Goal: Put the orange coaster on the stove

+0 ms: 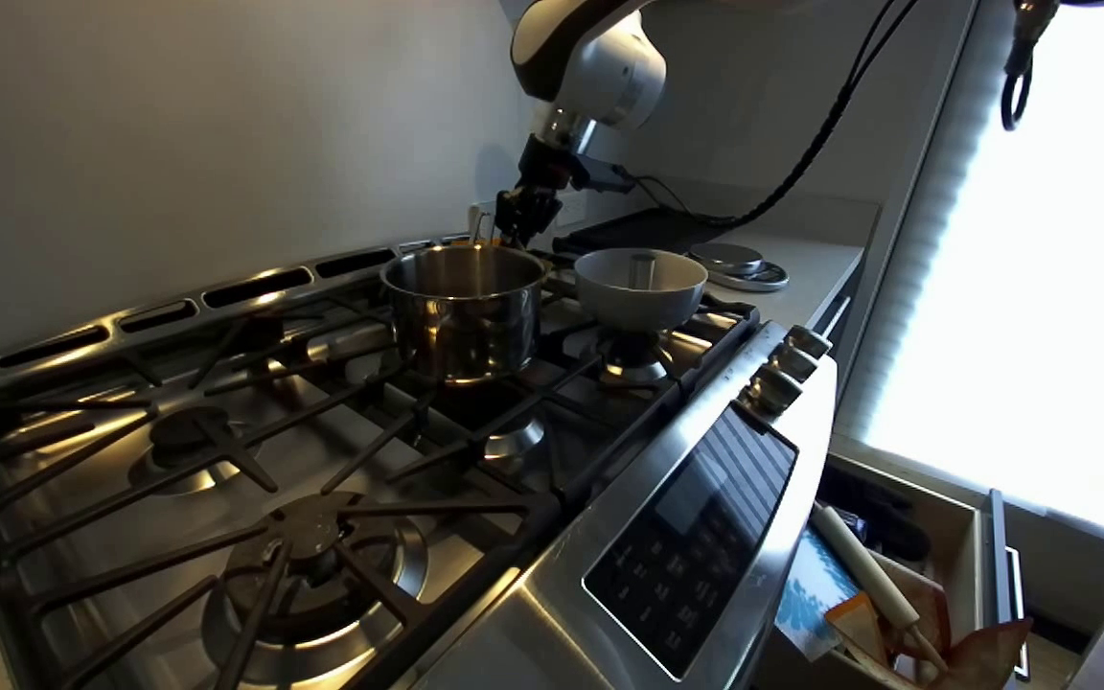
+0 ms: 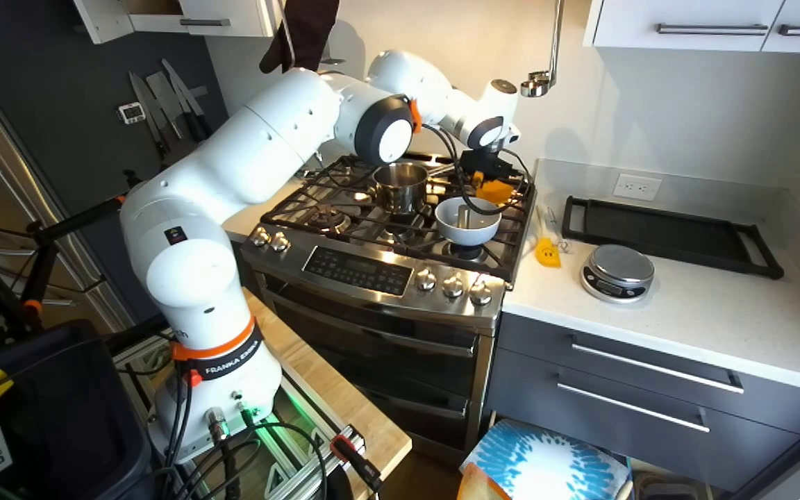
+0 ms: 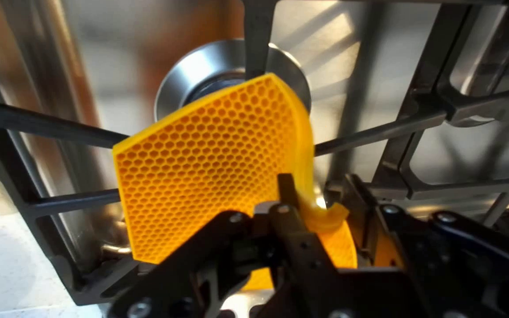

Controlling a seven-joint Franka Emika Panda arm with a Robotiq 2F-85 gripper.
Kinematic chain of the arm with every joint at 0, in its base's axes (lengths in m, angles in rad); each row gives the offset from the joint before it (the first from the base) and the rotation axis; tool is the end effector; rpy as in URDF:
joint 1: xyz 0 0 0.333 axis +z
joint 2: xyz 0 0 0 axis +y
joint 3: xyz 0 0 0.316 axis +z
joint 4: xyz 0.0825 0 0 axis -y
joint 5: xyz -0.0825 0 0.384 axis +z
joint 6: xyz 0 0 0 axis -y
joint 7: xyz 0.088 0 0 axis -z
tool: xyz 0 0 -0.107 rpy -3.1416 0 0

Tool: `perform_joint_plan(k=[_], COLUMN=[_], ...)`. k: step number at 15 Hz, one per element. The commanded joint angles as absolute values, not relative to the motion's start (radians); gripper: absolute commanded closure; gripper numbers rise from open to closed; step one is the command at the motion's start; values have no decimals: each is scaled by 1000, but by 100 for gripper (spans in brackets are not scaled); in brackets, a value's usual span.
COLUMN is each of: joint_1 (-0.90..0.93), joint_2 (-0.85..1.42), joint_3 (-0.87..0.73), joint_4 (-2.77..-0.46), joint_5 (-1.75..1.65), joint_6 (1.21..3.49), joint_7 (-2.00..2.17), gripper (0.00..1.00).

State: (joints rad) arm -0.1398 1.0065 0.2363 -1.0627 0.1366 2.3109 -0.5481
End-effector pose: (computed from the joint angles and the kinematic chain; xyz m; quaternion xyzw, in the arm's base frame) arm 0.8003 0.0099 0.2510 -0.9578 -0.2097 -0.1599 0.1142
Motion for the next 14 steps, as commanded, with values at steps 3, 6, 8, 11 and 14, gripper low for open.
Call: perform_joint_plan(k=[3, 6, 8, 11, 14], joint_1=[-136, -137, -120, -69, -19], joint_2=[1015, 984, 956, 918, 833], joint_3=[242, 248, 226, 138, 52], joint_4=[-1029, -1067, -1099, -1147, -1261], joint_5=[141, 151, 137, 84, 24], joint_6=[2296, 2314, 2338, 2389, 2378], joint_7=[-585, -584, -544, -398, -233], gripper=[19, 1, 0, 0, 0])
